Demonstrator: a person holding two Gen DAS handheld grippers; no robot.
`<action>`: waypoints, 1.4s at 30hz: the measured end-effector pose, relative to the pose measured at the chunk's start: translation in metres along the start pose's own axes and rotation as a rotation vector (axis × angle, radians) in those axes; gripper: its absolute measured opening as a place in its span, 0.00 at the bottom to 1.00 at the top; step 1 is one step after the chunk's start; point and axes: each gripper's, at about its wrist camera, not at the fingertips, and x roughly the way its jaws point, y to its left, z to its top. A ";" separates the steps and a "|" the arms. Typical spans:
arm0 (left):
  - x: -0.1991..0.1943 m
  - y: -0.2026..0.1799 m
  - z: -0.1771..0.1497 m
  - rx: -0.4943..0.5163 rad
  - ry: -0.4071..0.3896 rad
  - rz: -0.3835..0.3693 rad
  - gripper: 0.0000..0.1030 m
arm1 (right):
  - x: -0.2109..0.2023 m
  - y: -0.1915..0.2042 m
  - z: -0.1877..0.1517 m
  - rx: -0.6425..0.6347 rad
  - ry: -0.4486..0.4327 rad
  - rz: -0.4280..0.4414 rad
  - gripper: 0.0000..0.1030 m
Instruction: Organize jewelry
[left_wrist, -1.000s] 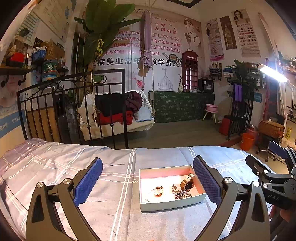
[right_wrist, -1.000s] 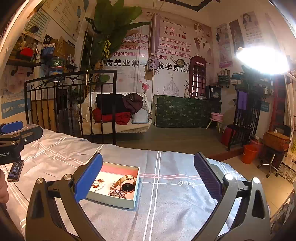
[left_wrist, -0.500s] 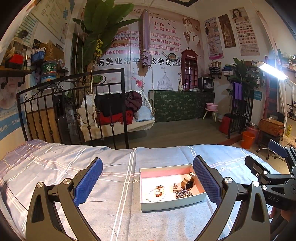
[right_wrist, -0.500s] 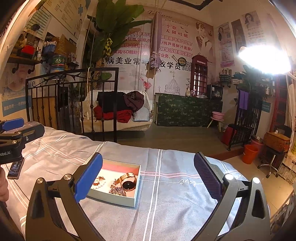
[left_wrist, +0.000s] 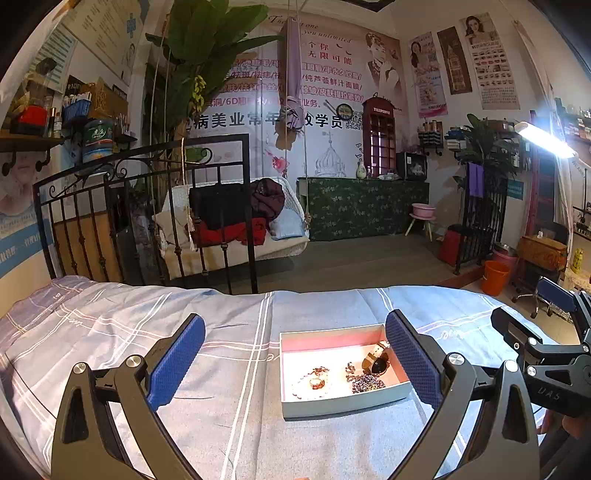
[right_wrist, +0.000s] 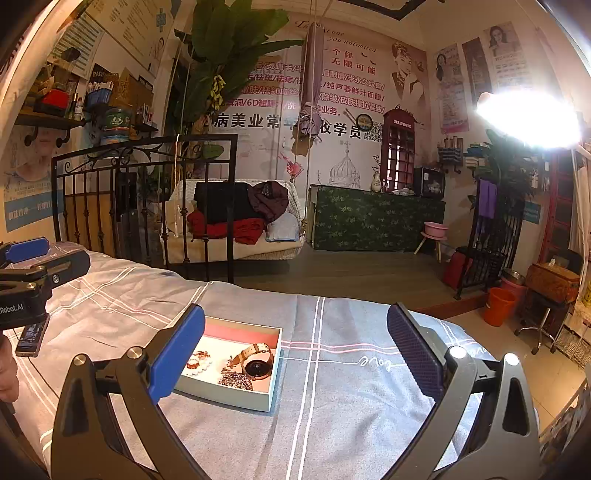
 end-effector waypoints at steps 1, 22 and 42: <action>0.000 0.000 0.000 0.001 0.001 -0.002 0.94 | 0.000 0.000 0.000 0.000 0.000 0.001 0.95; 0.006 -0.005 -0.006 0.016 0.025 -0.031 0.94 | -0.002 0.008 0.002 -0.021 0.004 0.020 0.95; 0.012 -0.017 -0.014 0.060 0.053 0.008 0.94 | 0.003 0.010 -0.002 -0.027 0.027 0.026 0.95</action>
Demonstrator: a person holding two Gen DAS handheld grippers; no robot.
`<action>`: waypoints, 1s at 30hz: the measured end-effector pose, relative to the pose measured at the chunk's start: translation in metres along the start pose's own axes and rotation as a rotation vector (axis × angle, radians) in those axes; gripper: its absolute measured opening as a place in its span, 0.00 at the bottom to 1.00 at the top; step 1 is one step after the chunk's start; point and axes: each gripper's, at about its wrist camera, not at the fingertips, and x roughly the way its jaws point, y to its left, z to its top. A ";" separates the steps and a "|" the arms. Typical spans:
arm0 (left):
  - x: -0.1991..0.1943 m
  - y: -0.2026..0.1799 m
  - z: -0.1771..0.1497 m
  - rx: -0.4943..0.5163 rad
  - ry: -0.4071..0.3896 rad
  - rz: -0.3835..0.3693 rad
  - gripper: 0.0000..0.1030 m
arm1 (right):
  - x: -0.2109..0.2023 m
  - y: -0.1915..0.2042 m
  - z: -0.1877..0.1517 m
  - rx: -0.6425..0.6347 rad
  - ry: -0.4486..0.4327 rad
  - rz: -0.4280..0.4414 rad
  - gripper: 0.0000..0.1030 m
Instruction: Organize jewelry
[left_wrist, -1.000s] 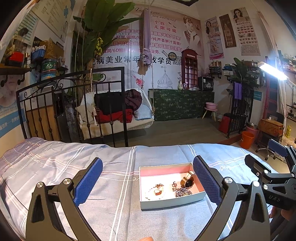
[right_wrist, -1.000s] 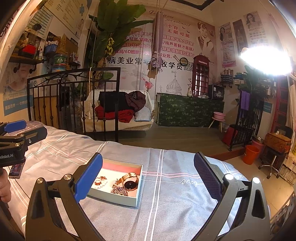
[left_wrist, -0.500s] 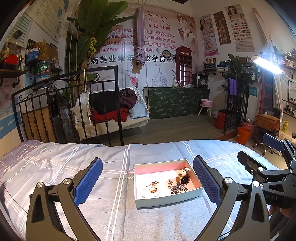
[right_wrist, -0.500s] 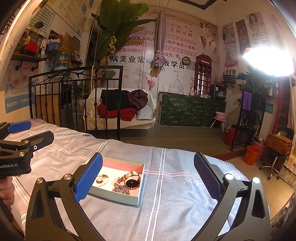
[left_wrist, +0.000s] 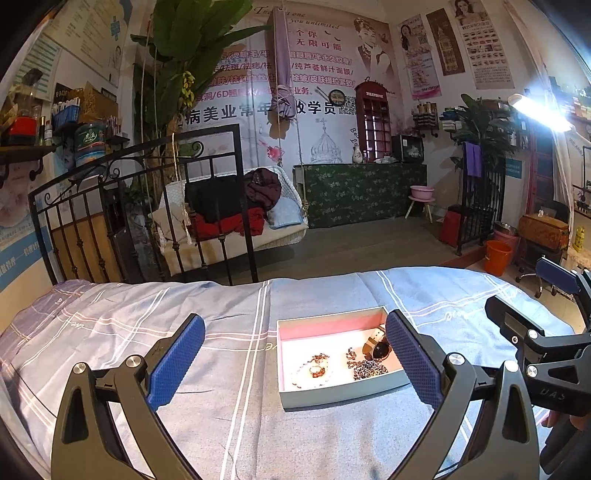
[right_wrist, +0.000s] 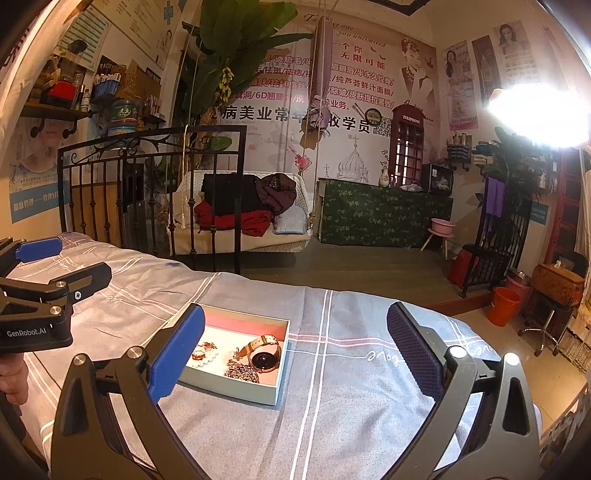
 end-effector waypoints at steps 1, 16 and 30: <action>0.000 0.000 0.000 -0.003 0.003 -0.002 0.94 | 0.001 0.000 0.000 0.000 0.000 0.000 0.95; 0.005 0.002 0.002 -0.018 0.019 -0.001 0.94 | 0.002 0.001 -0.002 -0.001 0.003 0.002 0.95; 0.005 0.005 0.001 -0.033 0.033 -0.024 0.94 | 0.004 0.004 -0.002 -0.008 0.006 0.004 0.95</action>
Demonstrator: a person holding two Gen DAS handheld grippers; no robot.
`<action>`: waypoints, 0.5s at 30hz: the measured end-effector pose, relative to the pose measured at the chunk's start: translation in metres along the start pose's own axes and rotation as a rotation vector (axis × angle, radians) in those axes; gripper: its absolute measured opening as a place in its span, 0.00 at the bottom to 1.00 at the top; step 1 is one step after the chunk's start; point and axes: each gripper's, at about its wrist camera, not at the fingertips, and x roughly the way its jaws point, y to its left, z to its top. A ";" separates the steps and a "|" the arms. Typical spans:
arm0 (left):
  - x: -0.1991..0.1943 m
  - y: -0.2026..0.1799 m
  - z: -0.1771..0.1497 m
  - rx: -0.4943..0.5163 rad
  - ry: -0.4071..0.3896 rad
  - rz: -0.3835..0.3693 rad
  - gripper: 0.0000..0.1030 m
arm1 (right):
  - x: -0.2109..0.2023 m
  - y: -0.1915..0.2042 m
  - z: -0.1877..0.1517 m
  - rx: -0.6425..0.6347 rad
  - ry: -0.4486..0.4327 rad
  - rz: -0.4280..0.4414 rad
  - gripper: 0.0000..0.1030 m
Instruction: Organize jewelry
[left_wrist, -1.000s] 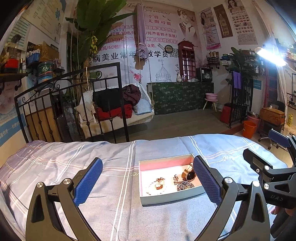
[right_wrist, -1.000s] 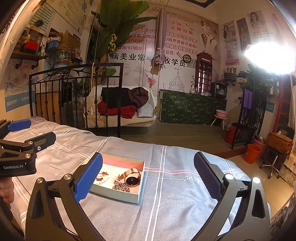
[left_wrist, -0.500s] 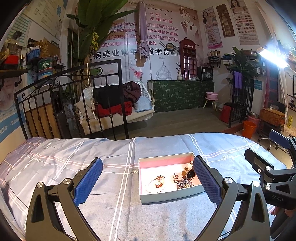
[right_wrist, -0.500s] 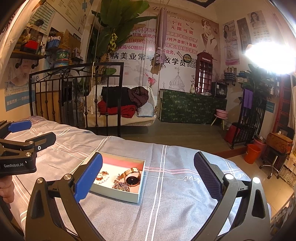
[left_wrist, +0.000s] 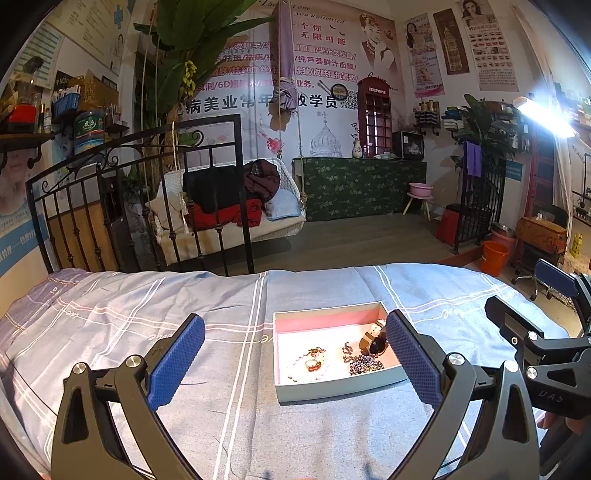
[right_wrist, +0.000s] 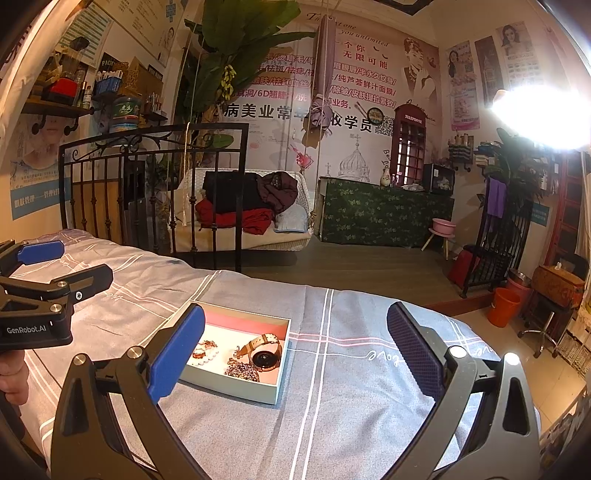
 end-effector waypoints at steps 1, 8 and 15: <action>0.000 0.000 0.000 0.001 0.002 -0.013 0.94 | -0.001 0.000 0.000 -0.001 0.000 0.001 0.95; 0.007 -0.001 -0.003 -0.005 0.035 0.000 0.94 | 0.000 0.002 0.000 -0.005 0.003 0.004 0.95; 0.009 -0.006 -0.005 0.029 0.052 -0.023 0.94 | 0.001 0.002 -0.002 -0.006 0.007 0.006 0.95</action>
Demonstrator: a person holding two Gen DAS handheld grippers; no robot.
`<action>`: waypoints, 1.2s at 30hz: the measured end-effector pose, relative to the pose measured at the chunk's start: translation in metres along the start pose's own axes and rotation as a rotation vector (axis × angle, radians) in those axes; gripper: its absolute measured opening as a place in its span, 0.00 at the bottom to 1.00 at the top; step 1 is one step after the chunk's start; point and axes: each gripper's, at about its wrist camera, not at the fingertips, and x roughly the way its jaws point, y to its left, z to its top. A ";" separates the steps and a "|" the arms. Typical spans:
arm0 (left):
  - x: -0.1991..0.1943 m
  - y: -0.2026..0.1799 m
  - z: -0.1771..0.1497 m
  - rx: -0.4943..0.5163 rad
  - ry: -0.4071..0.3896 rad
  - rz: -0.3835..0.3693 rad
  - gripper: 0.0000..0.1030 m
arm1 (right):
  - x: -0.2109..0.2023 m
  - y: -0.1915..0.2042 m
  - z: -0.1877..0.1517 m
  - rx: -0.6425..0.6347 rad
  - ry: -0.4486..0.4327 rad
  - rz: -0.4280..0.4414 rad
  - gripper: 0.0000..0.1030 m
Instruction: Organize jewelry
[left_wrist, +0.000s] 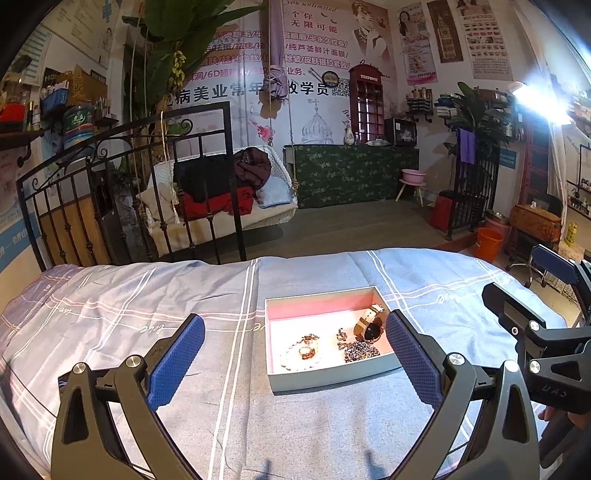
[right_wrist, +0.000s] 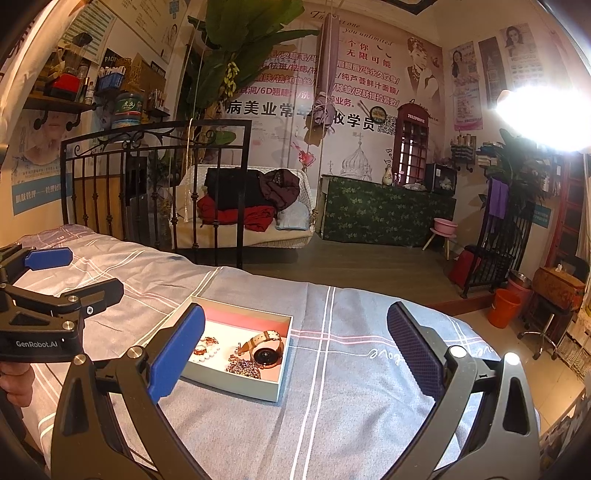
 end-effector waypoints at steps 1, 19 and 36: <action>0.000 -0.001 0.000 0.004 -0.001 0.004 0.94 | 0.000 0.000 0.000 -0.001 0.000 0.001 0.95; -0.003 0.001 -0.001 -0.019 -0.012 0.010 0.94 | 0.003 0.000 -0.009 -0.004 0.013 -0.005 0.95; 0.002 -0.003 -0.002 0.019 0.035 -0.032 0.94 | 0.006 -0.002 -0.008 -0.020 0.027 -0.010 0.95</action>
